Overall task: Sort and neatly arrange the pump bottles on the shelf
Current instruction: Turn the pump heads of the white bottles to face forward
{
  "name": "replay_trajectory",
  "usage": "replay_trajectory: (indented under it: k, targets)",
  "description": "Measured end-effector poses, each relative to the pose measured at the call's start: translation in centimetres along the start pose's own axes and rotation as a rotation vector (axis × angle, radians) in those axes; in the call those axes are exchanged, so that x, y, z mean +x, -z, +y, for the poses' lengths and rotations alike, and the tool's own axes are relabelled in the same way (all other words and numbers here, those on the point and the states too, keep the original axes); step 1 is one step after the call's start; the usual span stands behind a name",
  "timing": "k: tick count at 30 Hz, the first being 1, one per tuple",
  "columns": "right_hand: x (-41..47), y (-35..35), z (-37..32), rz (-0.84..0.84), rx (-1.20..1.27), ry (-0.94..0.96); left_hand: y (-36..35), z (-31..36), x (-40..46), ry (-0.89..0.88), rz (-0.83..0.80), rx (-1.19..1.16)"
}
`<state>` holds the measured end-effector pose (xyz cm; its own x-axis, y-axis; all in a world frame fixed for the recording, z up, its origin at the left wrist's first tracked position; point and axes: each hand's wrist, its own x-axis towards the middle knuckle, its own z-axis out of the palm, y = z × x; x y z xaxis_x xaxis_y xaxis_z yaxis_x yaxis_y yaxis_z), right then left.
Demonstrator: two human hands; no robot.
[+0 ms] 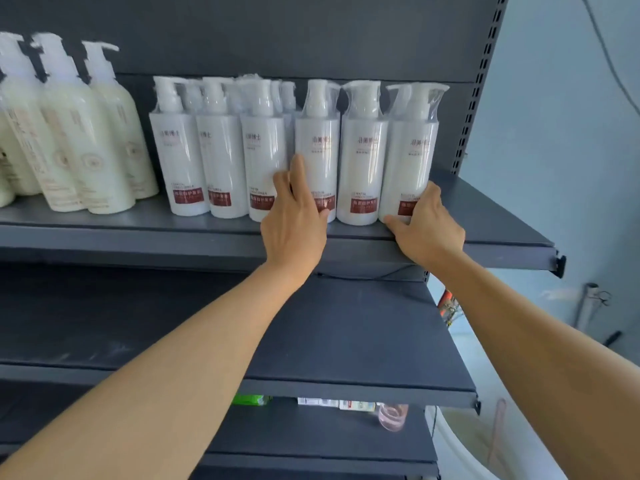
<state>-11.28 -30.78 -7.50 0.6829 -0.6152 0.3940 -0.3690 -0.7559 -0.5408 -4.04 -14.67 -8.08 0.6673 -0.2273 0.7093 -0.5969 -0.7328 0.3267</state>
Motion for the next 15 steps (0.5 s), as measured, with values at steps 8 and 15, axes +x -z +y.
replay_trajectory:
  k: [8, 15]
  targets:
    - [-0.12, -0.12, -0.21, 0.015, 0.026, -0.008, 0.51, 0.26, 0.76, 0.01, -0.045, 0.096]
    - [-0.19, -0.29, -0.12, 0.027, 0.03, 0.003, 0.27, 0.73, 0.7, 0.073, -0.038, 0.071]
